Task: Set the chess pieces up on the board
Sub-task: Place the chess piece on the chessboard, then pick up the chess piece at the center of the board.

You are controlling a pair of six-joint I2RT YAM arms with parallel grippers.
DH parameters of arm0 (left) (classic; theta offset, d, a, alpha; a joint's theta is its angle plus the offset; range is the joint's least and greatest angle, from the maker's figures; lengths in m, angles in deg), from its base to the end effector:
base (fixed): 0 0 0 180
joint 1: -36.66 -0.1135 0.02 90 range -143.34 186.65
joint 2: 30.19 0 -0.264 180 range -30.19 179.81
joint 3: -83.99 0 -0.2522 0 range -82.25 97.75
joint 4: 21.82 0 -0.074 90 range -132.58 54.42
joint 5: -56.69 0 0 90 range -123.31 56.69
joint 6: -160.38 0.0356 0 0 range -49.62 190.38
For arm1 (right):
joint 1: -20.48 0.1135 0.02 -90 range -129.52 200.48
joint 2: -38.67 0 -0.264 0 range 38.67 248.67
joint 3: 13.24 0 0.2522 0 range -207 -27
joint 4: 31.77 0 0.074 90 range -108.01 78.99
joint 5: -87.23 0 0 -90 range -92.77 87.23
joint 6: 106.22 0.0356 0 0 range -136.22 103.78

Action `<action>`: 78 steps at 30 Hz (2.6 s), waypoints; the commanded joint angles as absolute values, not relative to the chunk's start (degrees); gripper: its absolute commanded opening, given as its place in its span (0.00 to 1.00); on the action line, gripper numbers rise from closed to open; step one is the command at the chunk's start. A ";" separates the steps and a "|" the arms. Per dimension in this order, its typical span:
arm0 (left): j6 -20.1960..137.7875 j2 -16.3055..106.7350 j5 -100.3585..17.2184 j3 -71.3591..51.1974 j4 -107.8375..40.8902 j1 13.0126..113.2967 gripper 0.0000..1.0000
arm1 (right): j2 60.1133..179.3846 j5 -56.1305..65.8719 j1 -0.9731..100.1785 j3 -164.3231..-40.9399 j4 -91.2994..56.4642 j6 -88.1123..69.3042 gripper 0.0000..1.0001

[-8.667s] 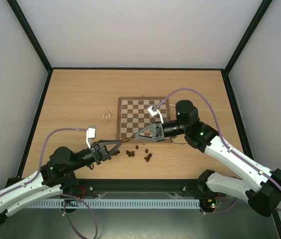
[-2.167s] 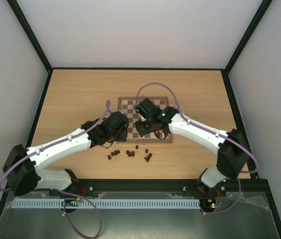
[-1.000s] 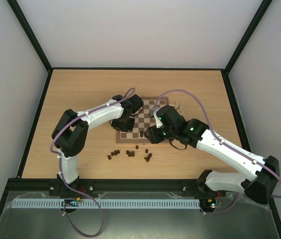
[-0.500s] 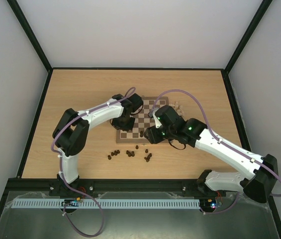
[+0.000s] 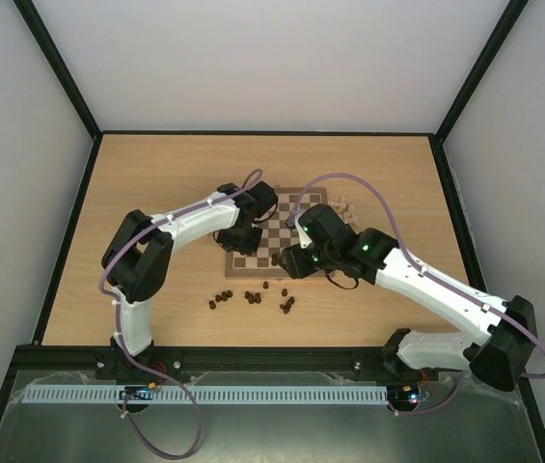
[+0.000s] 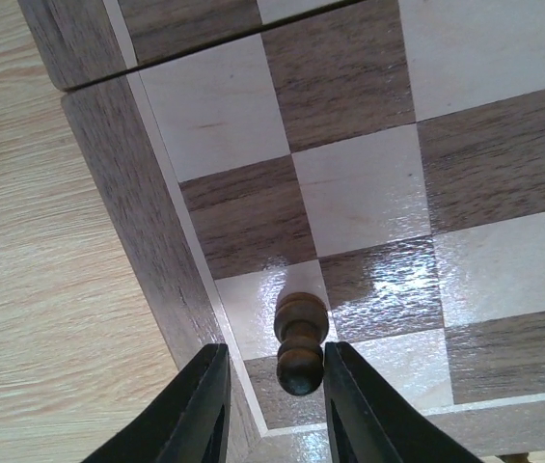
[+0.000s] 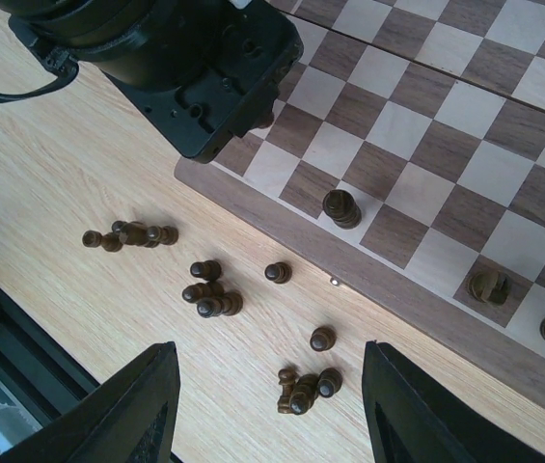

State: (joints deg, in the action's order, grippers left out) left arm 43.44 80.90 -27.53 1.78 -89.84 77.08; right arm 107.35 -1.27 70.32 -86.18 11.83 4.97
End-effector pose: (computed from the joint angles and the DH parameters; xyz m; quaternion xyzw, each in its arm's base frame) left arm 0.2893 -0.2417 0.1936 0.1131 0.9894 -0.0001 0.0908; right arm 0.1671 0.1995 0.3087 -0.2290 0.8743 0.2581 0.3413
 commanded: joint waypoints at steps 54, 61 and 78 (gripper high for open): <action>25.82 8.35 -24.80 -37.87 -72.84 79.28 0.99 | 132.94 -9.29 85.52 -92.30 12.11 14.09 0.48; 25.99 6.99 -24.45 -38.39 -74.38 79.25 0.99 | 137.01 -9.35 85.59 -95.69 12.70 13.53 0.43; 25.55 6.43 -24.17 -39.15 -74.83 79.27 1.00 | 138.58 -10.59 85.60 -93.58 13.38 14.37 0.31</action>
